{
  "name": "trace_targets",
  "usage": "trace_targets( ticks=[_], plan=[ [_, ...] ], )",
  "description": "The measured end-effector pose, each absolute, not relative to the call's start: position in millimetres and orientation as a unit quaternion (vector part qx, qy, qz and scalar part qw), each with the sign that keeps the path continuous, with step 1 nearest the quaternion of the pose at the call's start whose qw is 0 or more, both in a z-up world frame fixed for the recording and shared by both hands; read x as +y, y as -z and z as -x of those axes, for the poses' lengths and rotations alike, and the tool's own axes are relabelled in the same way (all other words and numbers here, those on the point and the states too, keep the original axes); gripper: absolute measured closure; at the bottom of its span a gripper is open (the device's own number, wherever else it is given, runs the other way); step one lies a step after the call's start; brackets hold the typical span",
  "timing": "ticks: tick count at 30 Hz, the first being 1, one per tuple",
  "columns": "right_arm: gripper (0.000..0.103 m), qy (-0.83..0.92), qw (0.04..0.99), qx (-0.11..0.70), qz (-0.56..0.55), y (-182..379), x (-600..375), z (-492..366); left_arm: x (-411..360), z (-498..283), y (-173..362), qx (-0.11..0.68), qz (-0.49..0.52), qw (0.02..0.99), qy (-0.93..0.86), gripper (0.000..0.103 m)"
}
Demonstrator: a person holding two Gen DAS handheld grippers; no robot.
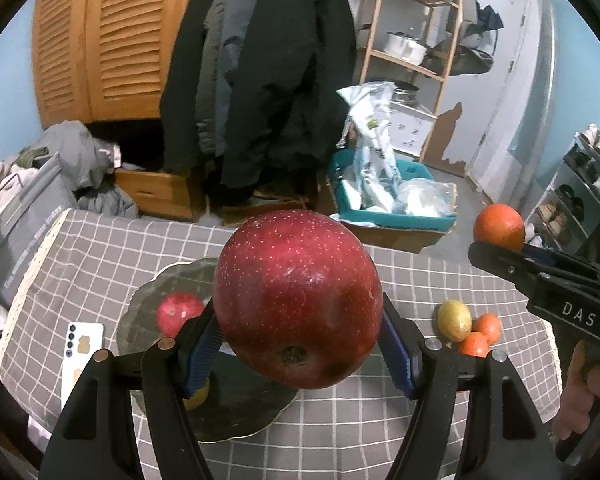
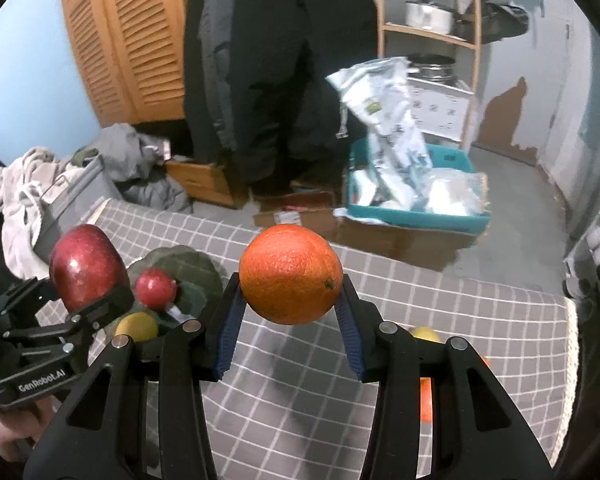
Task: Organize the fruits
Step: 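Carry the apple with the left tool while the right tool carries the orange toward the bowl, then open the left tool dropping the apple while the right tool releases the orange into the bowl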
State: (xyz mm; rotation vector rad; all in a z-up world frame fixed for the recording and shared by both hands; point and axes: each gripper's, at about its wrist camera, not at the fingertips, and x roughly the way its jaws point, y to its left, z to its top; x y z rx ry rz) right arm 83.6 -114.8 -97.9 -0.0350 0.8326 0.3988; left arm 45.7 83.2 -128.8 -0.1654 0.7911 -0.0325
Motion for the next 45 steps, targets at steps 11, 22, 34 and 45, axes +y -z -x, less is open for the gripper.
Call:
trace_targets(
  ticks=[11,22,34,45],
  plan=[
    [0.059,-0.235,0.872,0.428,0.029,124,-64,-102,116,-51,163,0.416,0.093,0.904,-0.018,0.031],
    [0.059,-0.254,0.846,0.466,0.037,168,-26,-123,133,-60,205,0.460,0.106,0.881,-0.038,0.031],
    [0.059,-0.275,0.807,0.522,0.036,214,-3,-141,137,-66,239,0.495,0.114,0.860,-0.048,0.031],
    [0.059,-0.283,0.789,0.544,0.042,235,9,-144,144,-70,261,0.523,0.133,0.840,-0.056,0.030]
  ],
)
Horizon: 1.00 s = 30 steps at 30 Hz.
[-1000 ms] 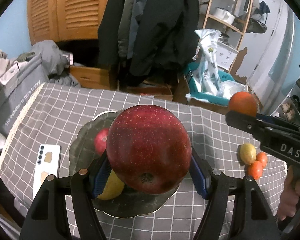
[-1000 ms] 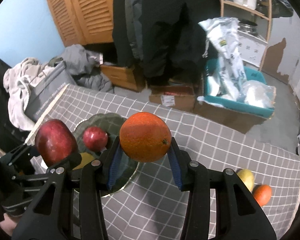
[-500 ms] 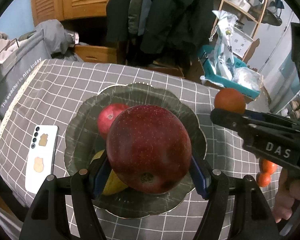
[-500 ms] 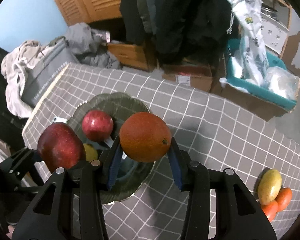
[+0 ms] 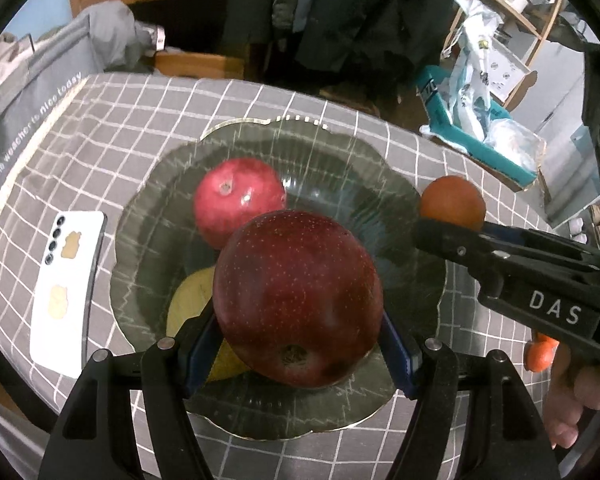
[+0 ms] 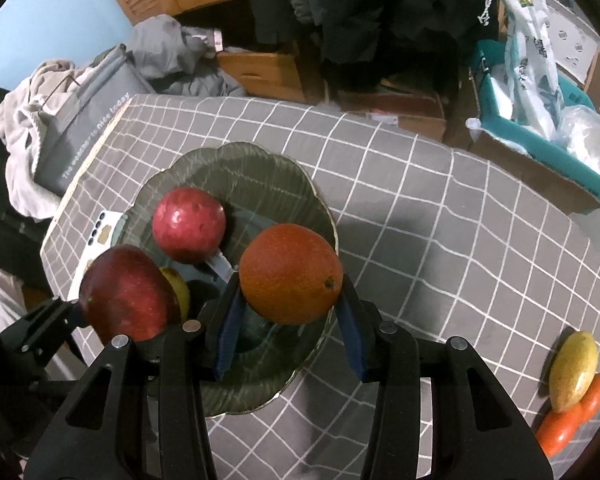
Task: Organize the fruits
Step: 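Open the left tool dropping the apple while the right tool releases the orange into the bowl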
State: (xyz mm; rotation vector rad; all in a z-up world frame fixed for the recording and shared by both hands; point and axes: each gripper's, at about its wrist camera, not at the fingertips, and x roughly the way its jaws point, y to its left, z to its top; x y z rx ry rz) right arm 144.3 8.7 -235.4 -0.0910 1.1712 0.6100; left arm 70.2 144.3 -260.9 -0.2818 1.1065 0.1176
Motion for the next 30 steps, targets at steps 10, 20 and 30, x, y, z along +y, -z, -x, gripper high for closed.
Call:
trace_targets(
  ticks=[10,20,30],
  plan=[
    [0.058,-0.290,0.779,0.554,0.037,241,13,-147,137,-72,263,0.526,0.122,0.840,-0.044,0.027],
    [0.047,-0.294,0.777,0.556,0.028,241,14,-148,144,-70,258,0.520,0.129,0.843,-0.052,0.019],
    [0.042,-0.292,0.790,0.538,0.011,222,6,-149,144,-68,250,0.512,0.125,0.848,-0.057,0.019]
  ],
)
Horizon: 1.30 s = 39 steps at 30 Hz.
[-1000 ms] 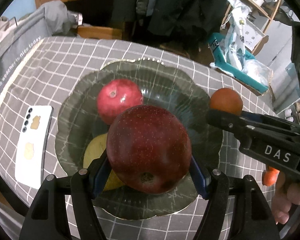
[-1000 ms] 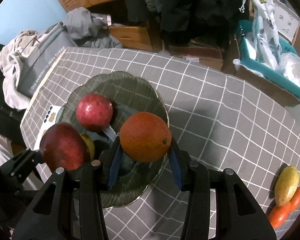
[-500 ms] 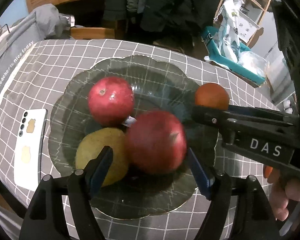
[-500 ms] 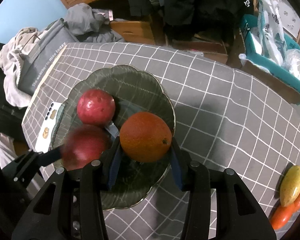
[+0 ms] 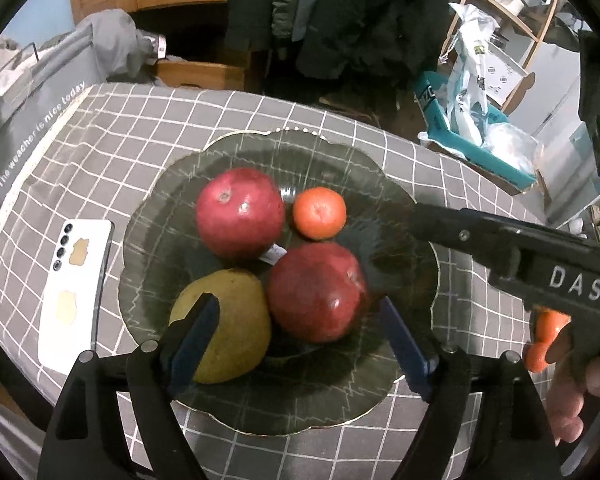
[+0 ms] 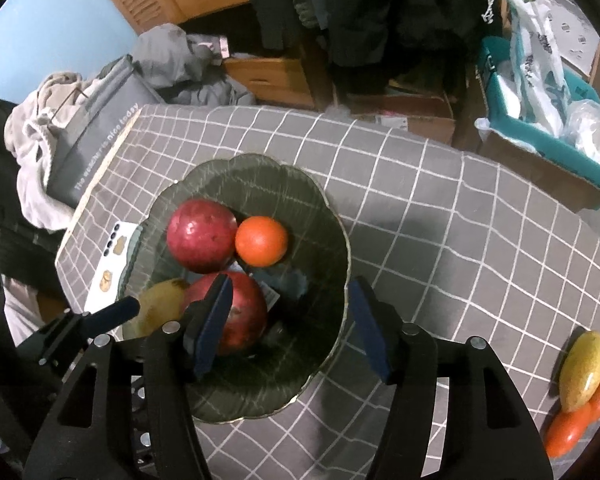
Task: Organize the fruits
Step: 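Open the left tool dropping the apple while the right tool releases the orange into the bowl, then move both tools back over the remaining pear and oranges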
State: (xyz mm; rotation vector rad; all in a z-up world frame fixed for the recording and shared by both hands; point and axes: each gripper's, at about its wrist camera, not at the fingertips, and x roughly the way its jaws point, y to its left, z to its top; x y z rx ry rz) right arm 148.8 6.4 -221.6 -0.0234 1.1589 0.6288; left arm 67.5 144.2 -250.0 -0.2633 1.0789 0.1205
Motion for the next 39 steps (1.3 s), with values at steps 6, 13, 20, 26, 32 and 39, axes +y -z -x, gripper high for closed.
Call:
trace_targets(
  ticks=[6,13,20,26,32,39],
  plan=[
    [0.042,-0.276,0.812,0.513,0.018,198,-5,-143,140,-65,235,0.498,0.115,0.857,-0.056,0.019],
    [0.042,-0.237,0.846,0.475,0.043,168,-22,-134,134,-61,208,0.471,0.102,0.874,-0.057,0.017],
    [0.033,-0.190,0.876,0.436,0.075,143,-40,-119,126,-58,186,0.452,0.100,0.885,-0.045,0.016],
    [0.033,-0.170,0.893,0.411,0.070,121,-61,-104,113,-52,165,0.432,0.090,0.897,-0.033,0.016],
    [0.029,-0.150,0.908,0.385,0.070,100,-86,-86,97,-46,145,0.412,0.079,0.908,-0.020,0.013],
    [0.026,-0.130,0.922,0.359,0.061,79,-117,-68,69,-40,123,0.385,0.056,0.921,-0.001,0.003]
  ],
)
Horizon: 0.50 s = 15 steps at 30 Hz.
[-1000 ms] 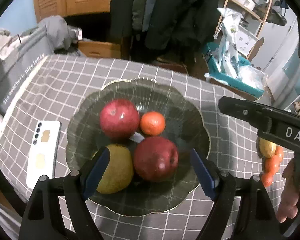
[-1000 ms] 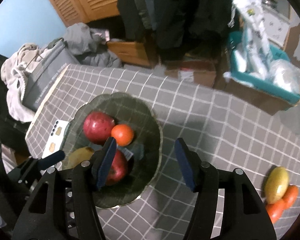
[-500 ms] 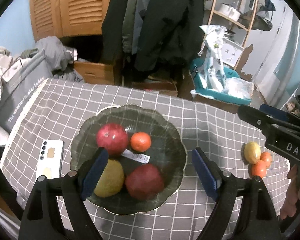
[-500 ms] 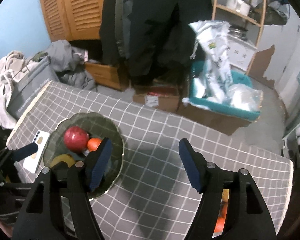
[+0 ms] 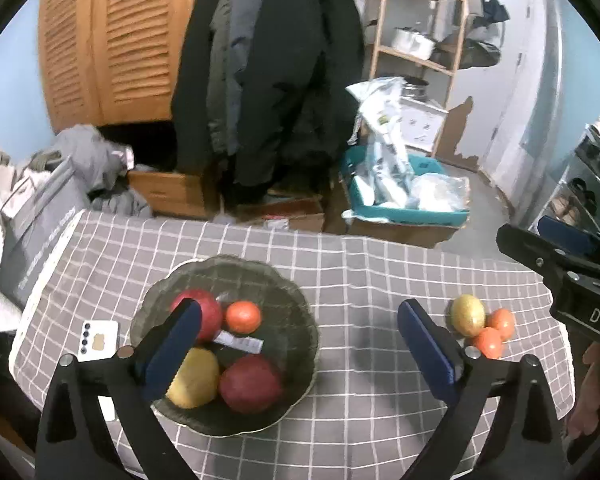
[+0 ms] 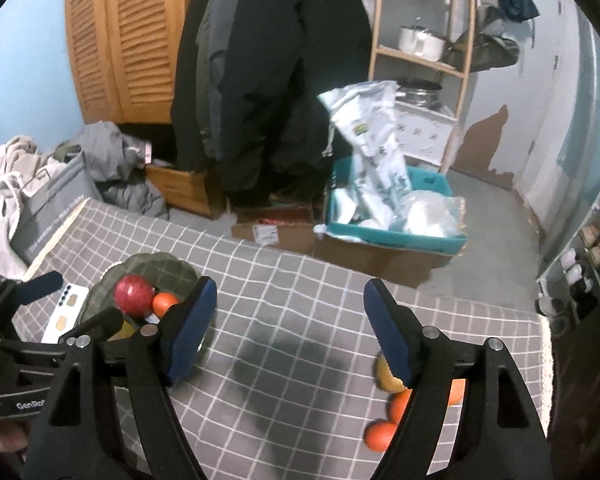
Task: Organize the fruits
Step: 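Move both tools back over the remaining pear and oranges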
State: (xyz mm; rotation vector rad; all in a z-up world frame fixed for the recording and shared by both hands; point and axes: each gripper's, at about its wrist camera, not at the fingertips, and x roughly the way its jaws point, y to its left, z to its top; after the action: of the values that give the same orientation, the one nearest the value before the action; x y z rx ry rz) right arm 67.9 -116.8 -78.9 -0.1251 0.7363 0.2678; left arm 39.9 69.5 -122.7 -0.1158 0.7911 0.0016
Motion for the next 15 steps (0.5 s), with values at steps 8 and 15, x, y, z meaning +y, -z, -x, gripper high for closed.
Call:
trace_targets(
  ticks=[8,15],
  plan=[
    [0.024,-0.097,0.935,0.338,0.050,63,-156,-49,37,-40,111,0.378,0.038,0.925,0.027,0.003],
    [0.022,-0.062,0.942,0.328,0.045,57,-194,-34,11,-41,100,0.370,0.035,0.927,0.051,0.002]
  ],
)
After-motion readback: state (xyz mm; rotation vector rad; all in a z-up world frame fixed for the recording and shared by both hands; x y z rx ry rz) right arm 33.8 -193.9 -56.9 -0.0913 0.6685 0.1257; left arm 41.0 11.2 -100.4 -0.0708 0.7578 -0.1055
